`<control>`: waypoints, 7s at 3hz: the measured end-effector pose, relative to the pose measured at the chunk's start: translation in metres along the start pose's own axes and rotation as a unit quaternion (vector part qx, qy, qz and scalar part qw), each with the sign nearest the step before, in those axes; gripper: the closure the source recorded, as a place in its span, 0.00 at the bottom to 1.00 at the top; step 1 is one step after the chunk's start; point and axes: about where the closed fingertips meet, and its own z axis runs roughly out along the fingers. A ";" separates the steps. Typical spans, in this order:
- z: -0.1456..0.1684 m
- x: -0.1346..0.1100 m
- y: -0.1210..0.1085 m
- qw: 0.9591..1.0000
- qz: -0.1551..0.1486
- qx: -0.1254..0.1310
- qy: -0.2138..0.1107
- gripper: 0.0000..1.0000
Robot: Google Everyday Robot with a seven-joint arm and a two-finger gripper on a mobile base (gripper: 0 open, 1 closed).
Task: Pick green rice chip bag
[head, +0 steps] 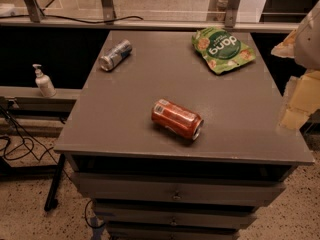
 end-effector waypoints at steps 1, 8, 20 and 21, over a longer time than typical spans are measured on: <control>0.000 0.000 0.000 1.000 0.000 0.000 0.000 0.00; 0.134 0.011 -0.223 0.939 0.243 0.106 -0.219 0.00; 0.085 -0.087 -0.244 0.863 0.201 0.068 -0.459 1.00; 0.085 -0.088 -0.244 0.862 0.201 0.068 -0.460 1.00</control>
Offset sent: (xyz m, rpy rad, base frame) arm 0.0173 -0.0015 -0.0089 0.0534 -0.0221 -0.0191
